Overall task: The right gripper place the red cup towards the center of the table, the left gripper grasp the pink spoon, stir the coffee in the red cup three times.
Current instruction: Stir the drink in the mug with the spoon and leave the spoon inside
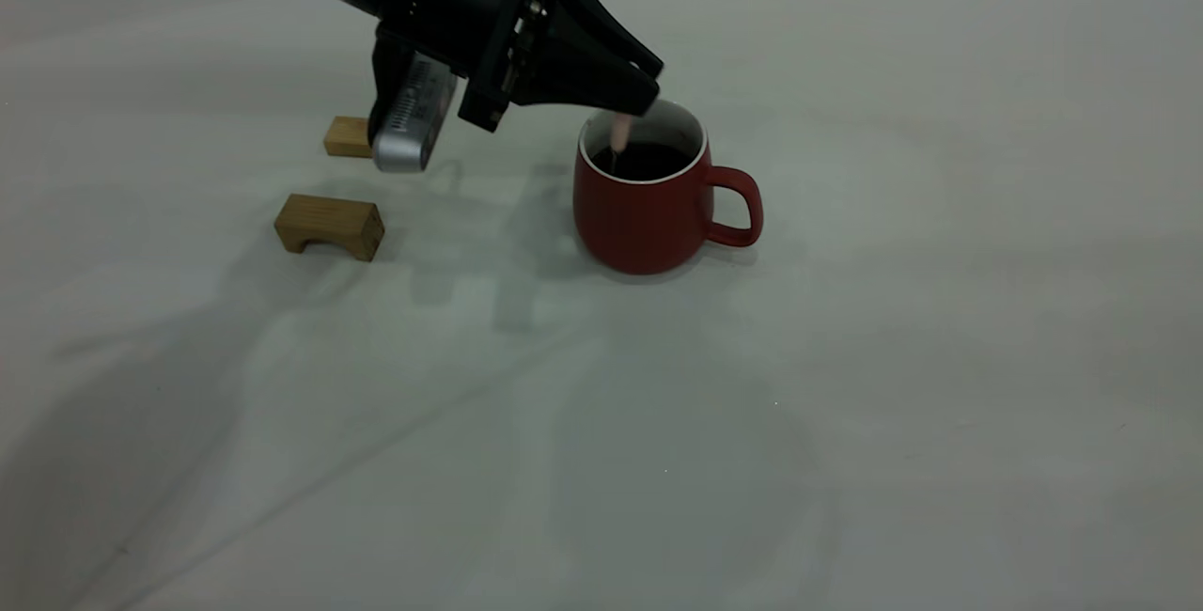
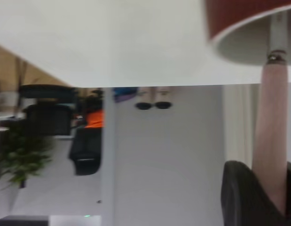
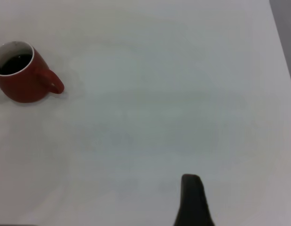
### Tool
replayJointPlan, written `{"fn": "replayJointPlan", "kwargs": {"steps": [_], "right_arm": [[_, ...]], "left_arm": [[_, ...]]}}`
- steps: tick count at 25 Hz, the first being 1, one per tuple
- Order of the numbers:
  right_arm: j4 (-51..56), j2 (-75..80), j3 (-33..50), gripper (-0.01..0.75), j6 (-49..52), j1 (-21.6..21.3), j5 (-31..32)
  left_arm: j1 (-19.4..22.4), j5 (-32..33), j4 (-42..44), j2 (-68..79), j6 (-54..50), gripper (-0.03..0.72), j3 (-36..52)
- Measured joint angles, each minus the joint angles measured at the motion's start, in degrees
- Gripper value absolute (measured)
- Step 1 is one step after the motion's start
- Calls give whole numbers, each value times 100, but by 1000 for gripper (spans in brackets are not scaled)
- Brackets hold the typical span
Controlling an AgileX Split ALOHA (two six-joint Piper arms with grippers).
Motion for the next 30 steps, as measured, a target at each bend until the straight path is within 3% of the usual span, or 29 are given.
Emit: {"fn": "replayJointPlan", "kwargs": {"steps": [6,17,21,25,30], "right_arm": [[0,0,0,591,-7,0,0],[0,0,0,591,-3,0,0],[0,0,0,591,-3,0,0],[0,0,0,591,-3,0,0],[0,0,0,591,-3,0,0]], "left_arm": [[-147,-204,-449,0,224,173,0],[-272,-18,406,-5,92,186,-28],[-272,-49,681,1,31,349,-221],[-272,460,1044,1,-58,525,-681],[-272,1274,1967,-70,-408,578,-1282]]}}
